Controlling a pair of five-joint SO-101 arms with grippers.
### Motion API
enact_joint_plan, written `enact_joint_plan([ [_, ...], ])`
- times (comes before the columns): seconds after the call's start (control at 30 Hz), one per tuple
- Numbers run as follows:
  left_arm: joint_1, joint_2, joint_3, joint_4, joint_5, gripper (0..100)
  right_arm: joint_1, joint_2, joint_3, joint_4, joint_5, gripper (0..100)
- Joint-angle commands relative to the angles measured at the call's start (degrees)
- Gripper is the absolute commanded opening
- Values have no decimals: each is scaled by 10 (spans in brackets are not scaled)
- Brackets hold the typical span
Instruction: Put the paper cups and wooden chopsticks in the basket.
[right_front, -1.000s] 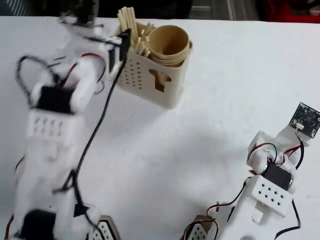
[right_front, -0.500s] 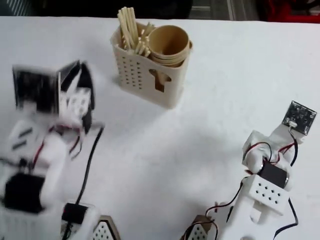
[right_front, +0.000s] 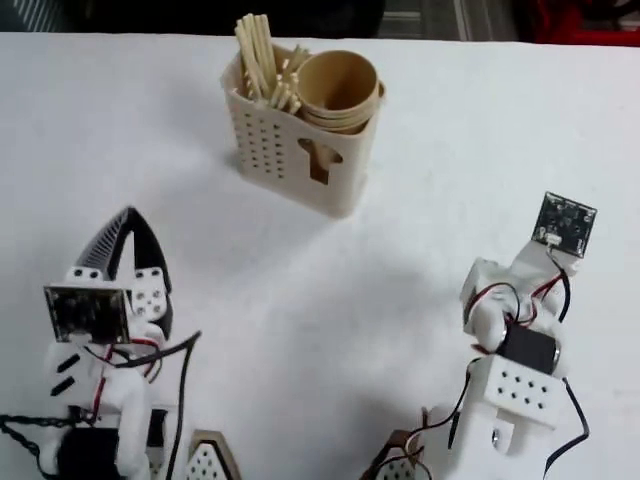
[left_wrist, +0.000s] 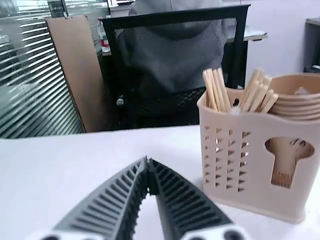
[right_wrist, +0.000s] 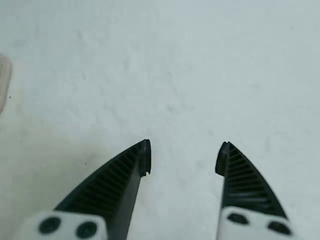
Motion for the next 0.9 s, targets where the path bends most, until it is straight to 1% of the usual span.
enact_joint_plan([
  [0.0, -4, -3, 30, -4, -6, 27, -34, -62, -2, 44, 7, 222],
  [0.07, -4, -3, 54, -4, -6, 27, -48, -102, 13, 61, 7, 222],
  [0.37, -4, -3, 119, -5, -7, 31, -126, -356, 142, 64, 8, 222],
  [0.43, -4, -3, 128, -5, -7, 31, -131, -413, 167, 64, 8, 222],
  [0.67, 0, -3, 180, -11, -7, 31, -133, -400, 169, 60, 8, 223],
  [0.8, 0, -3, 244, -66, -7, 31, -133, -407, 172, 61, 8, 223],
  [0.87, 0, 0, 269, -95, -7, 31, -152, -407, 179, 60, 8, 223],
])
